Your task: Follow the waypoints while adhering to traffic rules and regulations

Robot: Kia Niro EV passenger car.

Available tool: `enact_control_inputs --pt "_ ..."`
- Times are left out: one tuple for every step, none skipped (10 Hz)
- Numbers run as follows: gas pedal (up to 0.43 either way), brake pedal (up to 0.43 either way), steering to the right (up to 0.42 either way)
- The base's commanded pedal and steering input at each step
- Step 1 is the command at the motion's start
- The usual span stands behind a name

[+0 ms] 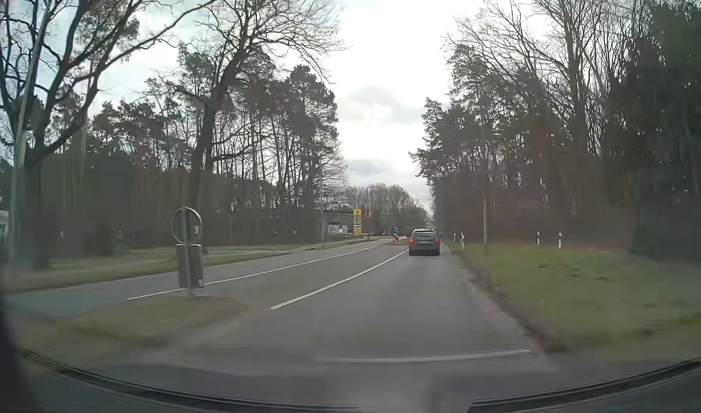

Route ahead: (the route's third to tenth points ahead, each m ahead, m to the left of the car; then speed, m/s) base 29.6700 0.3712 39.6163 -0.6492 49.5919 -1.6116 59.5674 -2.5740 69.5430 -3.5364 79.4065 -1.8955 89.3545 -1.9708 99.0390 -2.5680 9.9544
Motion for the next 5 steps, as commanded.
enact_control_inputs --pt "0.331 0.000 0.062" --pt "0.331 0.000 0.054" --pt "0.331 0.000 0.046" --pt "0.331 0.000 0.038" --pt "0.331 0.000 0.032"
